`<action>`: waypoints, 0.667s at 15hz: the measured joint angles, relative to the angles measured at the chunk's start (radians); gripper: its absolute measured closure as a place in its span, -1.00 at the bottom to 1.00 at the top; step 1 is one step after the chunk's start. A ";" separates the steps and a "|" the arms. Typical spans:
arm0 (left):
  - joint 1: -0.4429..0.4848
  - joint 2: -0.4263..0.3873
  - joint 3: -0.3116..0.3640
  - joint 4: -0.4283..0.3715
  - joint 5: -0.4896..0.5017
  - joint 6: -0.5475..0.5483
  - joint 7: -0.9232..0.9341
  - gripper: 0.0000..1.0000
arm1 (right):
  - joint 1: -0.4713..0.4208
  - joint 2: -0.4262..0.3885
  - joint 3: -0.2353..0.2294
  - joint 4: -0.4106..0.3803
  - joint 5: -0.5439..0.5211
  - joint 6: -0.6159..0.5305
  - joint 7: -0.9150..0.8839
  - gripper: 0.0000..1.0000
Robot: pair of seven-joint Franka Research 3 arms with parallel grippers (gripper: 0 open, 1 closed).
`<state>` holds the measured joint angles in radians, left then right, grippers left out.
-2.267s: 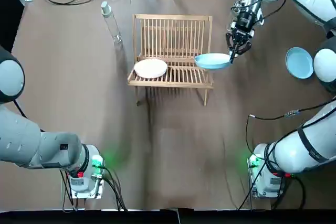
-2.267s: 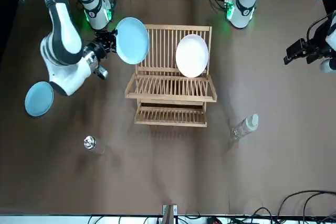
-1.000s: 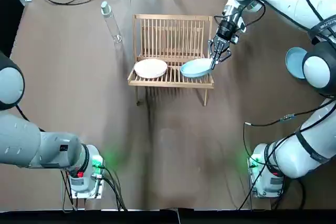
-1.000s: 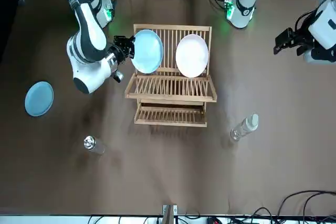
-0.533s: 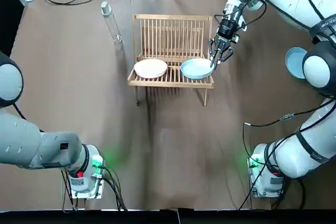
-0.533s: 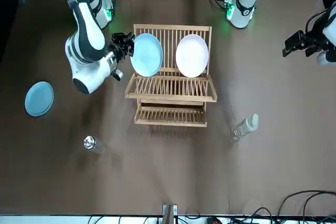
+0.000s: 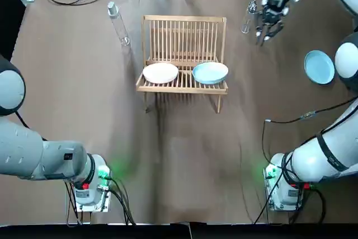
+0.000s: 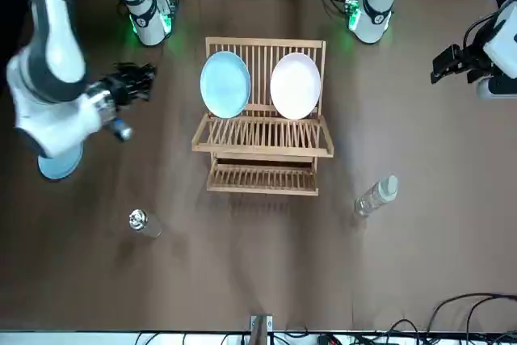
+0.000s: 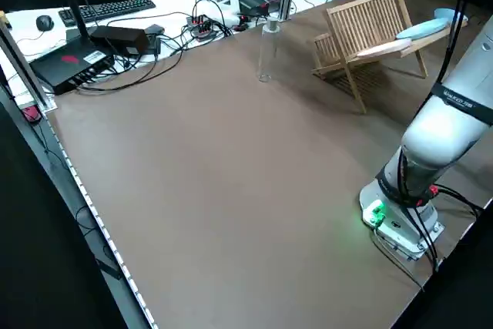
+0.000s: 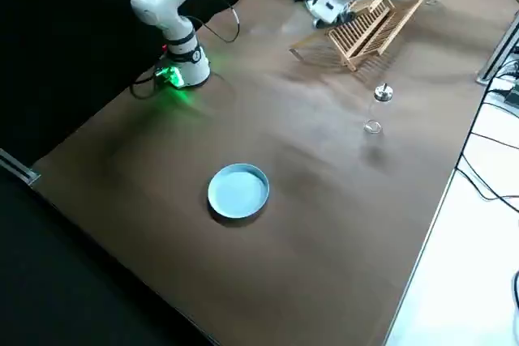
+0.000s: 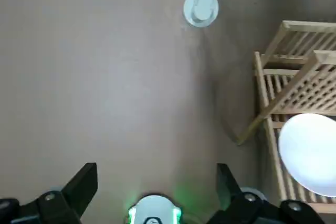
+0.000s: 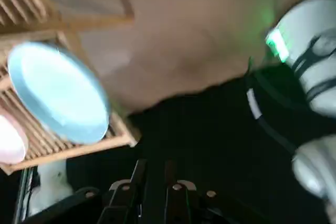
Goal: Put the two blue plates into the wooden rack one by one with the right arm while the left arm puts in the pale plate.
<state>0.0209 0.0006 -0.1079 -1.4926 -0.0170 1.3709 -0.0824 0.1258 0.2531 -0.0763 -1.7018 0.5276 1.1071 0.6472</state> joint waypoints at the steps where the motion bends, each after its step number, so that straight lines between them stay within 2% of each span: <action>1: -0.003 0.000 -0.015 0.000 0.031 0.001 0.000 -0.99 | -0.035 0.000 -0.001 0.013 -0.065 0.002 -0.074 0.58; 5: -0.017 0.001 -0.074 -0.008 0.077 0.053 -0.016 -0.99 | -0.172 0.014 -0.002 0.034 -0.298 0.126 -0.375 0.54; 10: -0.016 0.004 -0.077 -0.013 0.078 0.070 -0.014 -0.99 | -0.355 0.087 -0.003 0.035 -0.528 0.363 -0.726 0.41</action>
<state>0.0045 0.0042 -0.1849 -1.5056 0.0606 1.4410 -0.0965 -0.2294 0.3397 -0.0793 -1.6671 -0.0005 1.4700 -0.0788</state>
